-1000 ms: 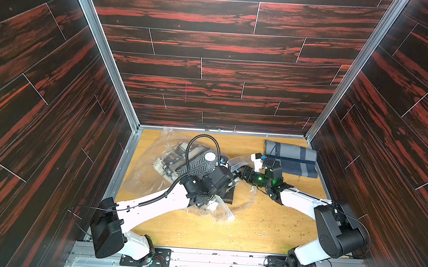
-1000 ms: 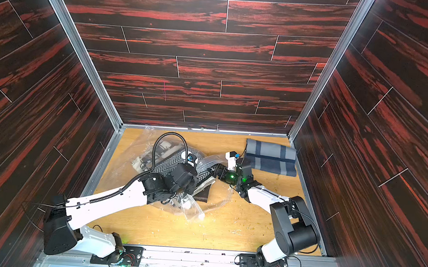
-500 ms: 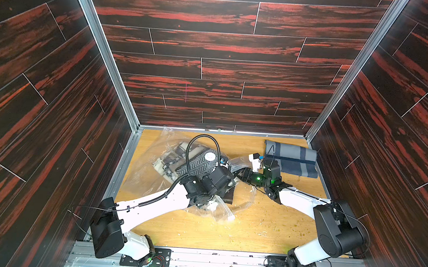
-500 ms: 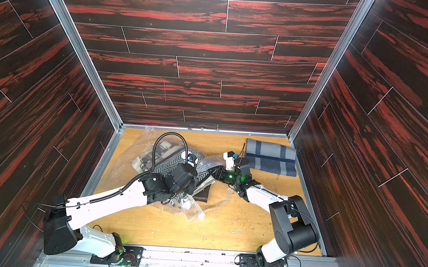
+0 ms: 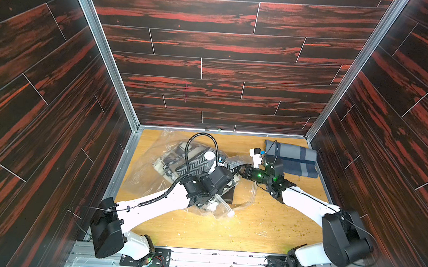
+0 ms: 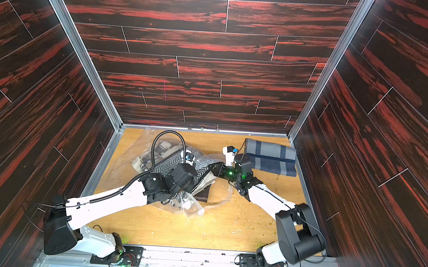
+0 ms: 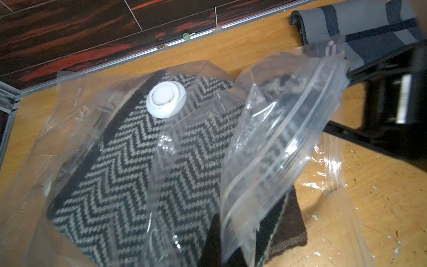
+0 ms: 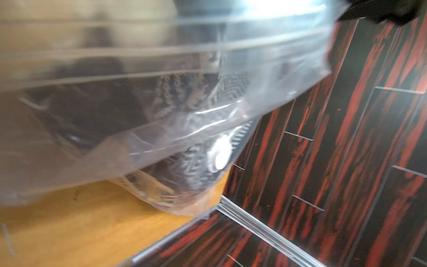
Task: Take the scarf out of the vacuum bag
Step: Take out the scarf from the vacuum bag.
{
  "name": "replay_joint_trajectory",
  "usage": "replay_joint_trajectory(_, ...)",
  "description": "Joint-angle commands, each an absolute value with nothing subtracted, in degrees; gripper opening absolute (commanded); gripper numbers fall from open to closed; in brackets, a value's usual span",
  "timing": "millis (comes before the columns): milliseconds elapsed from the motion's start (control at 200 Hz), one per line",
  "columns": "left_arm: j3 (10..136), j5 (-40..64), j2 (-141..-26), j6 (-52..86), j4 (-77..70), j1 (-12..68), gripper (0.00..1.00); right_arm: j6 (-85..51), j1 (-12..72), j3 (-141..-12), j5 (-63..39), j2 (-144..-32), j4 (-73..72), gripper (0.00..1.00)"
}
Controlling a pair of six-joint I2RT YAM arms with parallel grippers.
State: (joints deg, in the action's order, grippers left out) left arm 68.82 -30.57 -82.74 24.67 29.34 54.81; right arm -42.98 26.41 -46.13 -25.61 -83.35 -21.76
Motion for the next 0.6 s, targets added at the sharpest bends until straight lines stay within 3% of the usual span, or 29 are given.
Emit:
replay_joint_trajectory(0, 69.26, -33.14, -81.19, 25.64, 32.16, 53.93, 0.00, -41.68, 27.31, -48.52, -26.54, -80.22, -21.32, 0.00)
replay_joint_trajectory(376, 70.72, -33.84, -82.26, 26.21, 34.79, 52.43, 0.00, -40.31, 28.30, -49.10, -24.16, -73.96, -10.99, 0.00)
replay_joint_trajectory(596, 70.94, -32.49, -82.72, 25.66, 35.18, 52.29, 0.00, -36.76, 28.24, -51.33, -17.71, -69.28, 0.83, 0.00)
